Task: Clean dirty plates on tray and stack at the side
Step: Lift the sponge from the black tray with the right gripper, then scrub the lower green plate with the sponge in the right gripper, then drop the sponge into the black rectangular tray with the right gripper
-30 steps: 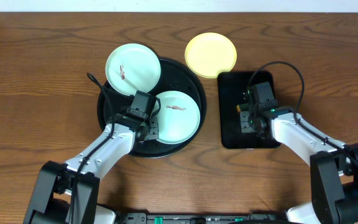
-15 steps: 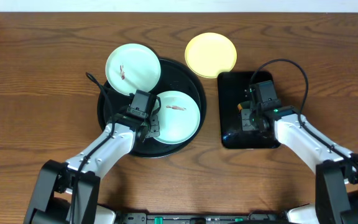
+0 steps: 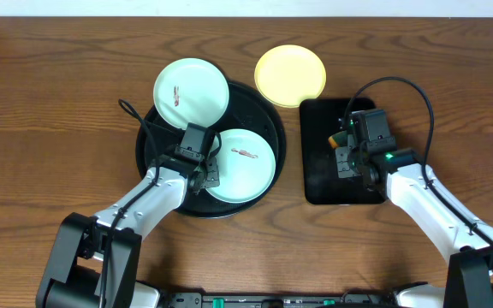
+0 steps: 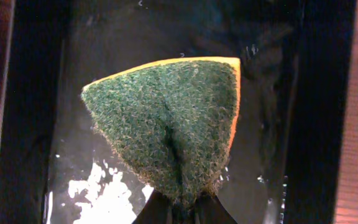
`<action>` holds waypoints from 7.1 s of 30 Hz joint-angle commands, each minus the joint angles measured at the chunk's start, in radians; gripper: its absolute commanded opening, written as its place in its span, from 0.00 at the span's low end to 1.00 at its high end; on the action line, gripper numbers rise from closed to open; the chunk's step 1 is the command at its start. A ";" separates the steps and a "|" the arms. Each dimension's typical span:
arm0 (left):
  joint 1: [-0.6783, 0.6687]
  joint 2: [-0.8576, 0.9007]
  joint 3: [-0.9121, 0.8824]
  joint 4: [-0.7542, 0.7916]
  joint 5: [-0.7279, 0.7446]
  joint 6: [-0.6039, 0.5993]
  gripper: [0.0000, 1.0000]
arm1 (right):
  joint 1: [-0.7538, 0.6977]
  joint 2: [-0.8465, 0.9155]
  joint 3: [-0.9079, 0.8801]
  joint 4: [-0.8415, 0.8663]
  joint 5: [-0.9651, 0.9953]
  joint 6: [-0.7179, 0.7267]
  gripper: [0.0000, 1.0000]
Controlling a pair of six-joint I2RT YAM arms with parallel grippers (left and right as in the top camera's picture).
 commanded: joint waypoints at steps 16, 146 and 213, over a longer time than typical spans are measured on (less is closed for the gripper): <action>-0.002 -0.007 0.003 -0.028 -0.001 0.035 0.17 | -0.011 -0.024 0.034 -0.001 0.021 0.089 0.01; -0.002 -0.007 0.003 -0.029 0.000 0.035 0.13 | 0.420 0.528 0.486 -0.015 -0.053 0.167 0.01; -0.002 -0.007 0.003 -0.029 0.000 0.035 0.13 | 0.309 0.435 0.486 0.079 -0.674 0.135 0.01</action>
